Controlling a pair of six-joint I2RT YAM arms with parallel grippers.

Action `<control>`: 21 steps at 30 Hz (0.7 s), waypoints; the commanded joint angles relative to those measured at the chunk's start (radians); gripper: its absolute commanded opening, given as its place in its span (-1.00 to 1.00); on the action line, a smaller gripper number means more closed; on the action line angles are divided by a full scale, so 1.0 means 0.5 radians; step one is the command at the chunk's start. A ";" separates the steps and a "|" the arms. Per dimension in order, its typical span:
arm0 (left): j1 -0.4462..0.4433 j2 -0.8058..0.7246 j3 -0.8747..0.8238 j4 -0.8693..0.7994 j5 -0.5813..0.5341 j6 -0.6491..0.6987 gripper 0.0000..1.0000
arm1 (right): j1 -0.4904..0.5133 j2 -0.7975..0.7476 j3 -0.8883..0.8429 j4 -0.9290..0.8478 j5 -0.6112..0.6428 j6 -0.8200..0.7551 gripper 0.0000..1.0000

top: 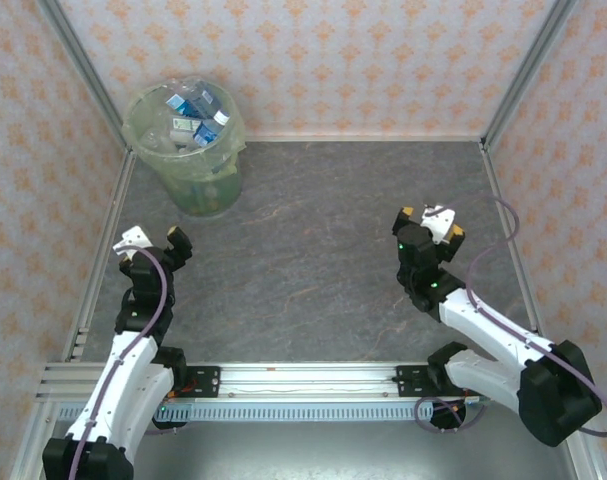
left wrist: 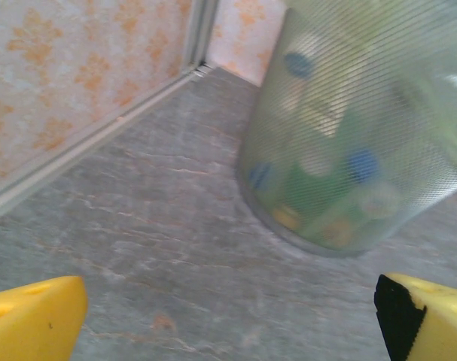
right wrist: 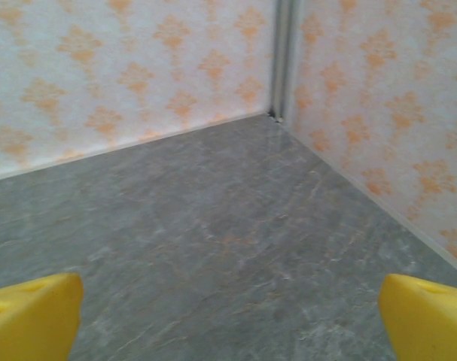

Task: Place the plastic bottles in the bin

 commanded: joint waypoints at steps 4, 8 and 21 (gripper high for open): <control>-0.014 0.361 -0.170 0.872 -0.218 0.269 0.98 | -0.310 0.129 -0.235 0.563 -0.089 -0.073 1.00; -0.012 0.793 -0.245 1.403 -0.248 0.444 0.98 | -0.474 0.317 -0.330 0.856 -0.235 -0.099 1.00; -0.005 1.800 -0.296 2.711 0.041 0.583 0.99 | -0.663 0.872 -0.464 1.825 -0.742 -0.278 1.00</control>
